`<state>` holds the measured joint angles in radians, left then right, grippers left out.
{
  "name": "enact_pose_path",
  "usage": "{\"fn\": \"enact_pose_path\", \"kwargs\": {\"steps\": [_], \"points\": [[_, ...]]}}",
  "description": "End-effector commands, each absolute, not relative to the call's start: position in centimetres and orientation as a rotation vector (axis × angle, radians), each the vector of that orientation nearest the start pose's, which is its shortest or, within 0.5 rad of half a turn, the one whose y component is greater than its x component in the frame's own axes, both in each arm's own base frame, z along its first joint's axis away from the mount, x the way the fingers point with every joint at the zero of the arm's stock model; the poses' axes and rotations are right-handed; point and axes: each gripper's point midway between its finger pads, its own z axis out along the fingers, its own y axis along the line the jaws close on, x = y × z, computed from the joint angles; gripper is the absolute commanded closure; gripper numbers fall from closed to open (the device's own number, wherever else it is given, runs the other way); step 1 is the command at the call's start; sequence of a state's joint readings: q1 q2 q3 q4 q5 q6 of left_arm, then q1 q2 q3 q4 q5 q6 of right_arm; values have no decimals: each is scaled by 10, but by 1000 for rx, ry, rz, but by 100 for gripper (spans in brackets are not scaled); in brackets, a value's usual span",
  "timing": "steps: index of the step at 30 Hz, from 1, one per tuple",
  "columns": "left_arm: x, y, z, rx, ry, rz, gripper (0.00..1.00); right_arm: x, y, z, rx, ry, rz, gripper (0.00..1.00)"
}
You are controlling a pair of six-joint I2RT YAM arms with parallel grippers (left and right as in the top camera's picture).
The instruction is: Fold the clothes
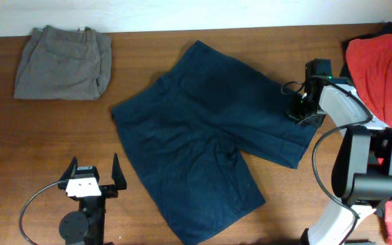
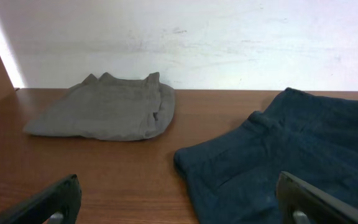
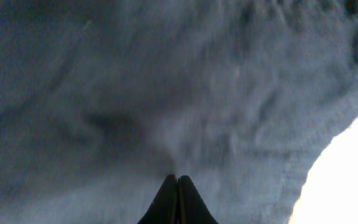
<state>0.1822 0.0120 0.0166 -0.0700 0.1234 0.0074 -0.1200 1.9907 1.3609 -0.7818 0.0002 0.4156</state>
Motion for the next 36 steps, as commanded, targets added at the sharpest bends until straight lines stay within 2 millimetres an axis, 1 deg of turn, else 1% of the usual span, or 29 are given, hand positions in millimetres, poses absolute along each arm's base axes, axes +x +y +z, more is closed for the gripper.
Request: {"fn": "enact_pose_path", "kwargs": {"steps": [1, 5, 13, 16, 25, 26, 30, 33, 36], "points": [[245, 23, 160, -36, 1635, 45, 1, 396, -57, -9, 834, 2897, 3, 96], [245, 23, 160, -36, 1635, 45, 1, 405, -61, -21, 832, 2875, 5, 96], [245, 23, 160, -36, 1635, 45, 1, 438, -77, -18, 787, 2736, -10, 96], [245, 23, 160, -36, 1635, 45, 1, 444, -78, -23, 786, 2720, -7, 96], [245, 23, 160, -36, 1635, 45, 1, 450, -79, -68, 779, 2736, -4, 95], [245, 23, 160, -36, 1635, 45, 1, 454, -80, -76, 773, 2725, -5, 95], [245, 23, 160, -36, 1635, 45, 1, 466, -84, -86, 750, 2696, 1, 95], [245, 23, 160, -36, 1635, 45, 1, 477, -91, -88, 748, 2681, -2, 94], [245, 23, 160, -36, 1635, 45, 1, 493, -101, -80, 740, 2663, -2, 94]]}}
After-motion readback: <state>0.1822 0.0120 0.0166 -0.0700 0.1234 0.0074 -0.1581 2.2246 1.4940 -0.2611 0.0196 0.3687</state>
